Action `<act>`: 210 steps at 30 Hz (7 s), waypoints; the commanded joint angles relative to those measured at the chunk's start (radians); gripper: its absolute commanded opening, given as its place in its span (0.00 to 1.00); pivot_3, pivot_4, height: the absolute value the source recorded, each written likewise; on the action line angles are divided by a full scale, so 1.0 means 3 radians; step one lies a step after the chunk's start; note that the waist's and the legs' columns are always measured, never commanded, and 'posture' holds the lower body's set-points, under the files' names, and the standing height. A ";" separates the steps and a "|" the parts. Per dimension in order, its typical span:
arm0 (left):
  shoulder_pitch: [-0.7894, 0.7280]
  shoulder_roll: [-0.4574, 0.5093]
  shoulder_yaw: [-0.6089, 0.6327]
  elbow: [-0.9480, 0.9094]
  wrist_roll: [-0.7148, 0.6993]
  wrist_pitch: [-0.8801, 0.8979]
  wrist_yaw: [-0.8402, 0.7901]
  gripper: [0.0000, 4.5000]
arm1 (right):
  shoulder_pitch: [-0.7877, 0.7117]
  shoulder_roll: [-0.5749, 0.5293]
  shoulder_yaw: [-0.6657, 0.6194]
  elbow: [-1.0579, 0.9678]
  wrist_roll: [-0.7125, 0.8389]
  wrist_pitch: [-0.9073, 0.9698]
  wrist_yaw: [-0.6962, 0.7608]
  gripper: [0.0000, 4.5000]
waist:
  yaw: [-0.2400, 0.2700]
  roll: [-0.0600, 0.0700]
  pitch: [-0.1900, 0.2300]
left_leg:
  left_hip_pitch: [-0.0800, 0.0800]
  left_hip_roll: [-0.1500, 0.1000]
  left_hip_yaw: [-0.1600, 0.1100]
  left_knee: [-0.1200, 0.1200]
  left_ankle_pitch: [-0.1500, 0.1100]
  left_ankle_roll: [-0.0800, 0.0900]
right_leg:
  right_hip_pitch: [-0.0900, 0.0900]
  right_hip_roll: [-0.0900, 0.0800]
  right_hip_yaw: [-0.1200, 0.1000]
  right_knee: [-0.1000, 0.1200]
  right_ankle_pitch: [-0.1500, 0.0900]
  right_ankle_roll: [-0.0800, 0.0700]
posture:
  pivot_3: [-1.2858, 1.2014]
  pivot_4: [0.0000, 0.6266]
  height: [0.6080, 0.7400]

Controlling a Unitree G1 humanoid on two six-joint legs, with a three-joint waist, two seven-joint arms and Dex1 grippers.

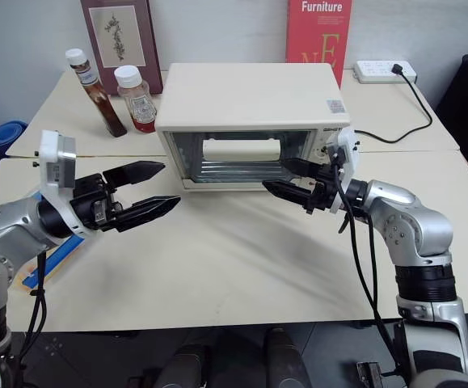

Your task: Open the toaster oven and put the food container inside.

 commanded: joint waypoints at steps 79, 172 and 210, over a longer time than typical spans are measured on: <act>0.1158 -0.0663 0.3623 -0.0513 0.0059 0.2223 0.2721 0.99 | -0.0392 -0.0173 0.0624 -0.0228 0.0116 -0.0116 0.1478 1.00 | 0.0013 -0.0013 0.0010 | 0.0010 0.0003 -0.0008 0.0000 -0.0011 -0.0010 | 0.0008 -0.0003 -0.0012 0.0000 -0.0006 -0.0003 | 0.52 0.24 1.00; -0.1723 -0.1266 0.0014 0.1042 0.0413 0.2617 0.2695 0.42 | 0.2577 -0.0816 -0.1722 -0.2320 0.1205 0.0313 -0.0517 1.00 | 0.0106 -0.0035 0.0014 | -0.0034 -0.0056 -0.0045 0.0008 0.0018 -0.0011 | 0.0010 -0.0060 -0.0042 -0.0025 0.0016 0.0037 | 0.52 0.24 1.00; -0.0824 0.0916 -0.1701 0.1615 0.2116 -0.1131 -0.2389 0.01 | 0.1912 -0.0691 0.0138 -0.2336 0.0862 0.0308 -0.0865 0.00 | 0.0096 -0.0031 0.0015 | -0.0037 -0.0052 -0.0032 0.0003 0.0009 0.0006 | 0.0007 -0.0060 -0.0038 -0.0040 0.0006 0.0019 | 0.52 0.24 1.00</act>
